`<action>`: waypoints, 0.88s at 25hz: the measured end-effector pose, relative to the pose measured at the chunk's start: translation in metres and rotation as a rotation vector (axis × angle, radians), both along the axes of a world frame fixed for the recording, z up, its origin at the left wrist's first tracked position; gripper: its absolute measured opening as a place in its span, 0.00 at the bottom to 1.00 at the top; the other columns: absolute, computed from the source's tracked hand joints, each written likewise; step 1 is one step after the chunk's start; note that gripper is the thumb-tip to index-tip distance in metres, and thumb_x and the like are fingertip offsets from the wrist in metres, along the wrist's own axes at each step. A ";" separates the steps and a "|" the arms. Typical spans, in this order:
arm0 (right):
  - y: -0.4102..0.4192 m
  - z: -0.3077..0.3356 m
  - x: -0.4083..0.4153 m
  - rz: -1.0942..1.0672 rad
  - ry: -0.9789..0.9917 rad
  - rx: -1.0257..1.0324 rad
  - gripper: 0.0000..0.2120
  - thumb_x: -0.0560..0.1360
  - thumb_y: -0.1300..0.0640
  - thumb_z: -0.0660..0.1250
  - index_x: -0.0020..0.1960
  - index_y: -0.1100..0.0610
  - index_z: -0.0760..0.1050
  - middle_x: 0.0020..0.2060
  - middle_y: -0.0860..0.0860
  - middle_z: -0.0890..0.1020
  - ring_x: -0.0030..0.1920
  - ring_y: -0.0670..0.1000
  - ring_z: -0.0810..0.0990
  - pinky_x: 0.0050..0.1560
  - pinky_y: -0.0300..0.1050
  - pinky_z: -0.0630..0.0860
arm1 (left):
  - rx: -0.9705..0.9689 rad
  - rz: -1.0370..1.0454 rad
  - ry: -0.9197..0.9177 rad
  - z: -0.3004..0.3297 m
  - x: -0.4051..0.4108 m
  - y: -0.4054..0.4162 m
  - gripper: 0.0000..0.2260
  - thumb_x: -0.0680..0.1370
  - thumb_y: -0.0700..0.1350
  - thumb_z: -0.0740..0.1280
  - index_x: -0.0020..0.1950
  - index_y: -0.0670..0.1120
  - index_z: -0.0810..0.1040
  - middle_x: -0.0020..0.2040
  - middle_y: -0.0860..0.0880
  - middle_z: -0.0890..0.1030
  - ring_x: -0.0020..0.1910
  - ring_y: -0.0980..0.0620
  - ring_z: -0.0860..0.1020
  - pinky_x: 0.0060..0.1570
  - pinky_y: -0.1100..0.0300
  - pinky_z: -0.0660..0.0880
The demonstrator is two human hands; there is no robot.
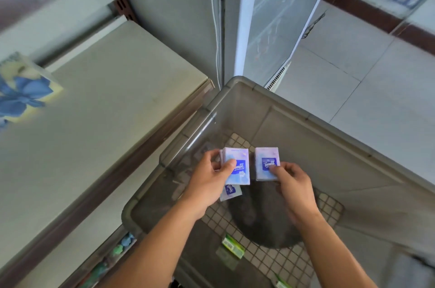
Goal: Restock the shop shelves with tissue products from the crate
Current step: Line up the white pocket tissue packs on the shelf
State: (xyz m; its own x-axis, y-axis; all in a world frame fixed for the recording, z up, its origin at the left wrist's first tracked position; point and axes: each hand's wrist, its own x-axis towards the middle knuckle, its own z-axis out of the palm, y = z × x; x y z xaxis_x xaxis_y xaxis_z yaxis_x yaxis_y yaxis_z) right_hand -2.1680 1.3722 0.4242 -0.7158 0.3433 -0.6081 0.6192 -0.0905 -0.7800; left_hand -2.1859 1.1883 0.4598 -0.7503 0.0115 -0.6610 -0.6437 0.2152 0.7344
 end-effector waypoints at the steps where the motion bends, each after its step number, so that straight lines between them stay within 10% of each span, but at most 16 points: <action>1: 0.001 0.024 0.005 0.004 0.071 -0.071 0.07 0.75 0.58 0.70 0.52 0.58 0.77 0.43 0.53 0.85 0.39 0.45 0.82 0.37 0.38 0.75 | 0.027 0.018 0.005 0.005 0.002 0.004 0.22 0.75 0.54 0.70 0.66 0.56 0.67 0.53 0.53 0.83 0.49 0.55 0.83 0.51 0.47 0.81; 10: -0.037 0.154 0.021 0.186 0.382 0.109 0.05 0.74 0.55 0.71 0.49 0.53 0.77 0.43 0.45 0.85 0.44 0.43 0.83 0.43 0.39 0.78 | 0.120 -0.082 0.287 0.105 0.018 0.005 0.27 0.74 0.69 0.60 0.71 0.63 0.68 0.61 0.54 0.80 0.57 0.55 0.81 0.57 0.49 0.79; 14: -0.062 0.194 0.031 0.240 0.478 0.130 0.06 0.76 0.57 0.69 0.53 0.54 0.76 0.44 0.46 0.86 0.44 0.44 0.85 0.40 0.36 0.77 | 0.024 -0.147 0.356 0.162 0.030 -0.008 0.18 0.81 0.61 0.49 0.72 0.66 0.61 0.61 0.63 0.75 0.60 0.60 0.75 0.57 0.60 0.71; 19: -0.094 0.237 0.045 0.377 0.594 0.344 0.12 0.80 0.54 0.63 0.61 0.47 0.78 0.43 0.41 0.84 0.40 0.34 0.80 0.37 0.25 0.70 | -0.119 -0.298 0.482 0.194 0.033 -0.036 0.36 0.73 0.71 0.48 0.78 0.57 0.54 0.70 0.52 0.73 0.69 0.53 0.71 0.69 0.48 0.66; 22: -0.105 0.255 0.056 0.367 0.632 0.325 0.14 0.80 0.52 0.62 0.65 0.48 0.76 0.44 0.43 0.84 0.41 0.37 0.81 0.35 0.25 0.70 | -0.128 -0.332 0.560 0.216 0.042 -0.052 0.21 0.81 0.61 0.51 0.72 0.57 0.63 0.63 0.53 0.78 0.62 0.56 0.76 0.65 0.50 0.71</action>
State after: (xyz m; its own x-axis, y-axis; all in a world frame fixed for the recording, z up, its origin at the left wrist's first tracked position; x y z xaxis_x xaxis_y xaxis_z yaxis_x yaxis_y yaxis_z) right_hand -2.1120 1.2669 0.6793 -0.9932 0.1095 0.0407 -0.0029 0.3250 -0.9457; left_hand -2.1442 1.1366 0.6759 -0.9510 0.2489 -0.1835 -0.0563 0.4442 0.8942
